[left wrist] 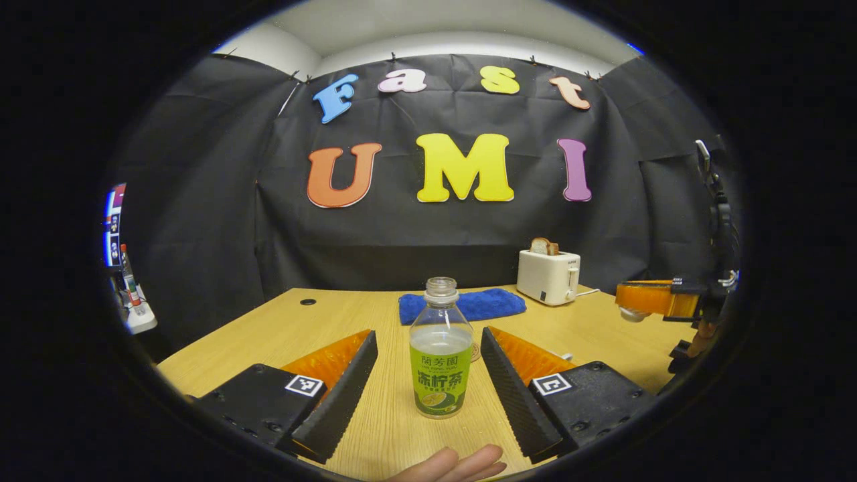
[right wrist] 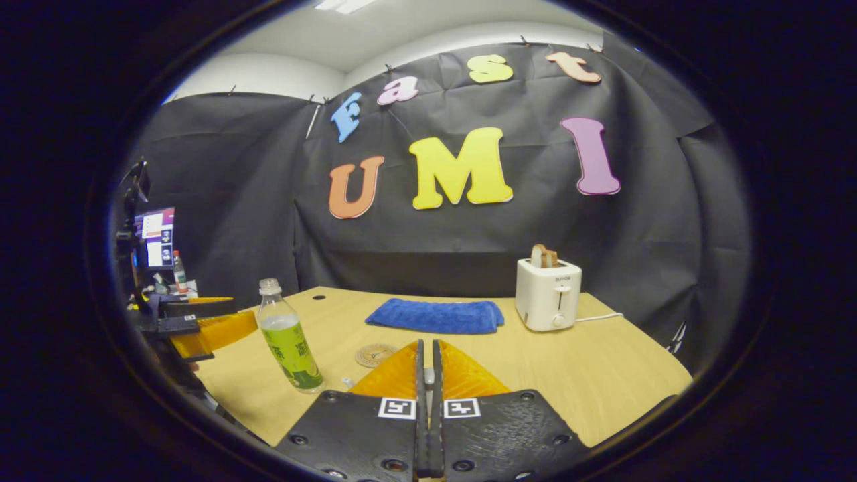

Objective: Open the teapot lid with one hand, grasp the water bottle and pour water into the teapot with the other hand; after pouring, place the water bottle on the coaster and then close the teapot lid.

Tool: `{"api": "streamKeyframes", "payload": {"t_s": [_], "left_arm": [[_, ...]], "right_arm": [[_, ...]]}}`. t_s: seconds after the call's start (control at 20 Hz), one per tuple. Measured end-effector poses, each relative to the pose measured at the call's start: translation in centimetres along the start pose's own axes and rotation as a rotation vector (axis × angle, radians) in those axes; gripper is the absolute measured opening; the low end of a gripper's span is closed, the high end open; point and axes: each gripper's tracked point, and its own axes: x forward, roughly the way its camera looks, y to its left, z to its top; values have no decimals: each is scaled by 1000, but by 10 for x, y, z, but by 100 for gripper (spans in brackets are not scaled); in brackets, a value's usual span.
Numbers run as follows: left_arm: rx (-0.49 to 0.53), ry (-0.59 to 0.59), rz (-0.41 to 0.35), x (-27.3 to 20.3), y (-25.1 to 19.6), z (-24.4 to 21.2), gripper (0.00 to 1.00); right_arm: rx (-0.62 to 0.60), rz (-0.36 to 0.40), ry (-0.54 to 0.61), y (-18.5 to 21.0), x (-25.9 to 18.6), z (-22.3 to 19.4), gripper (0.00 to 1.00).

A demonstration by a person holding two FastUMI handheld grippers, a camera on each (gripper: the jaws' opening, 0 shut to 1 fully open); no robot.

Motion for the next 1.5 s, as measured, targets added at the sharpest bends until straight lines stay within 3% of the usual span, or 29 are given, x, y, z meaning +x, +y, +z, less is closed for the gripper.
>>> {"api": "streamKeyframes", "payload": {"t_s": [0.3,0.4,0.6,0.85,0.95,1.1,1.3,1.5], "left_arm": [[-40,-8,-6,25,-18,-22,97],[-60,4,27,34,-8,-29,98],[-103,4,16,51,-5,-44,98],[-73,10,21,61,3,-56,98],[-73,10,2,60,-2,-56,95],[-64,18,-2,60,-4,-55,80],[-68,46,0,49,-4,-51,78],[-30,16,87,40,11,-28,78]], "right_arm": [[-4,-17,-28,-13,-9,13,0],[0,-12,-28,-13,-9,13,0],[7,-26,-17,-21,-10,12,0],[12,-52,-20,-32,-11,14,0],[11,-53,-17,-31,-12,13,0],[5,-47,-15,-28,-12,13,0],[-3,-50,-16,-31,-14,15,0],[0,-62,-16,-39,-17,17,0]]}}
